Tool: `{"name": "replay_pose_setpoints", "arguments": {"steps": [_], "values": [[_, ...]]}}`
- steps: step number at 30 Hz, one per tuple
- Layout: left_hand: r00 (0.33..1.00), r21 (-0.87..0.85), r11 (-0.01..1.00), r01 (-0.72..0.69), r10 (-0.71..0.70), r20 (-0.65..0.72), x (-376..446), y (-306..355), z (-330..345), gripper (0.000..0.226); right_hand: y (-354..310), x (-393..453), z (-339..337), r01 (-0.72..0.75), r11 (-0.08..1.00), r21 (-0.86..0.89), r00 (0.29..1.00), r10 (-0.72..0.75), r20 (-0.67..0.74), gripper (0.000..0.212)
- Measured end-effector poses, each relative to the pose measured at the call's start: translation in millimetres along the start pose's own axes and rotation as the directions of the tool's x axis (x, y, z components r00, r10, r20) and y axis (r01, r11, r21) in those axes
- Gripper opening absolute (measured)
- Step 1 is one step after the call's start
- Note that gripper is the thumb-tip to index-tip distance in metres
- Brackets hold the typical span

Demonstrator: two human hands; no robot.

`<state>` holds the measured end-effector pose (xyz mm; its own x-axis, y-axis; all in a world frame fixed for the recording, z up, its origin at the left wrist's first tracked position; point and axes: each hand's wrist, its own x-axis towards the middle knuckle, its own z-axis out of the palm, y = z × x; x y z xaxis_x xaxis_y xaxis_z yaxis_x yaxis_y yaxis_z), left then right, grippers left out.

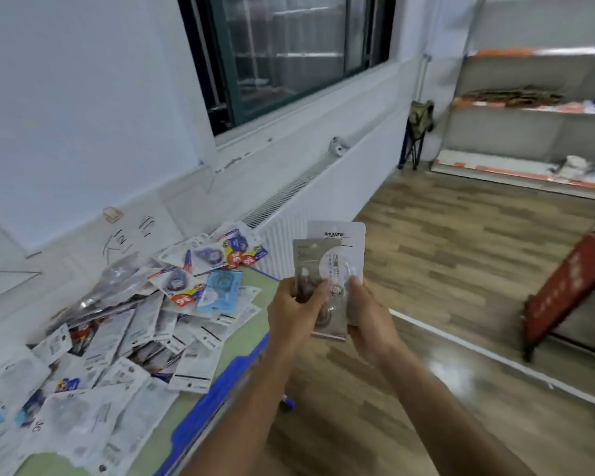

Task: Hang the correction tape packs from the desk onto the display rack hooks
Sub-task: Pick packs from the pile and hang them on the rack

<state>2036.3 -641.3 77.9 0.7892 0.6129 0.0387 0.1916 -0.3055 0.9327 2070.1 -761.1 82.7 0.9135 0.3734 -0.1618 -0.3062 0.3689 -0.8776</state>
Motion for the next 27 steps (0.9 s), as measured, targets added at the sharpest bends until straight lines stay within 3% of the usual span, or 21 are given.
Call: {"name": "replay_pose_setpoints", "arguments": {"steps": [4,9,17,27], "values": [[0.988,-0.052,0.997,-0.059,0.065,0.139,-37,42,85,0.029,-51,-33,-85,0.122,0.992,0.042,0.992,-0.123,0.015,0.033],[0.941,-0.082,0.987,-0.136,0.155,0.301,-76,88,185,0.043,-101,-71,-189,0.22,0.974,-0.053,0.96,-0.225,-0.167,0.024],[0.885,-0.168,0.978,-0.123,0.185,0.428,-120,150,327,0.045,-153,-111,-324,0.364,0.927,-0.09,0.764,-0.352,-0.541,0.018],[0.67,-0.334,0.906,0.259,0.08,0.738,-125,233,516,0.044,-239,-98,-463,0.363,0.898,-0.25,0.548,-0.423,-0.722,0.017]]}}
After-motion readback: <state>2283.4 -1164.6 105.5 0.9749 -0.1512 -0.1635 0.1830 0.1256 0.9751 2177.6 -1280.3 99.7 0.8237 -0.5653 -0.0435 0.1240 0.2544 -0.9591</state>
